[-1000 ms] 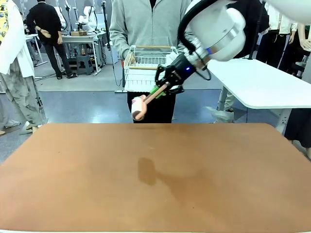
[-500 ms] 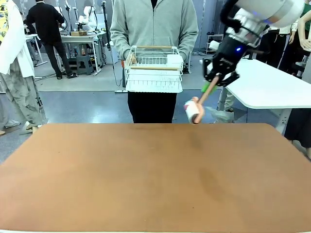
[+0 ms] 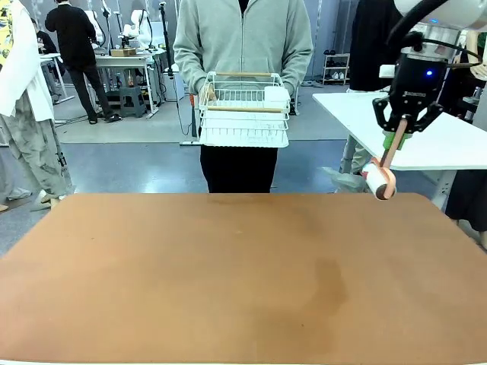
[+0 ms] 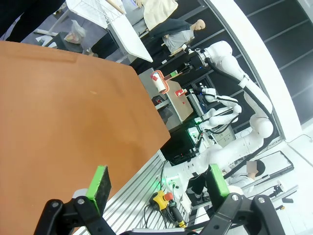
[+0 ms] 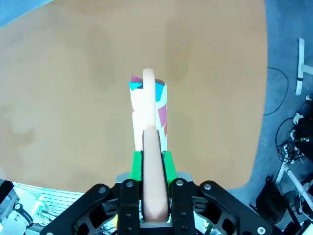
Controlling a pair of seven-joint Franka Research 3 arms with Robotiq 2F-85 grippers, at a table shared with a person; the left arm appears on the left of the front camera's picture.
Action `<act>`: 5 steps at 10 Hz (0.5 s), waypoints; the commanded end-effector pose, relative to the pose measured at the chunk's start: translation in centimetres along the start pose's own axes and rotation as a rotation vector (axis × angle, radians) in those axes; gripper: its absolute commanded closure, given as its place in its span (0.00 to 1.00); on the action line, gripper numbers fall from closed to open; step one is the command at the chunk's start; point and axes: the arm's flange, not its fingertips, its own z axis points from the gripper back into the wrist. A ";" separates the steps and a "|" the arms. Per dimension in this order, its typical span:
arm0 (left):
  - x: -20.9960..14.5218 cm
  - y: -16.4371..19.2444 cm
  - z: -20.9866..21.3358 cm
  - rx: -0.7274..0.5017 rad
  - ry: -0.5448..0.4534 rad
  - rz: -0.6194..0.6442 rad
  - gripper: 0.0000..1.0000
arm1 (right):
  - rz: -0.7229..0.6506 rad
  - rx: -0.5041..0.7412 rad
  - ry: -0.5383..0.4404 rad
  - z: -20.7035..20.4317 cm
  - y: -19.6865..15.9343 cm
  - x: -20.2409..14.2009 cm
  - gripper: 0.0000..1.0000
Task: Clean the table.
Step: Clean the table with the Lint Roller when the human lifts the Dish drying rack.
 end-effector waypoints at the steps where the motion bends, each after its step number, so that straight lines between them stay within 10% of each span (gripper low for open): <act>1: -0.2 -0.2 0.2 -0.009 -0.004 -0.006 0.00 | -0.012 0.006 -0.012 -1.0 -0.8 -1.1 0.79; 5: -0.2 -0.2 0.2 -0.009 -0.004 -0.006 0.00 | -0.012 -0.002 0.007 -0.5 -0.7 -0.2 0.79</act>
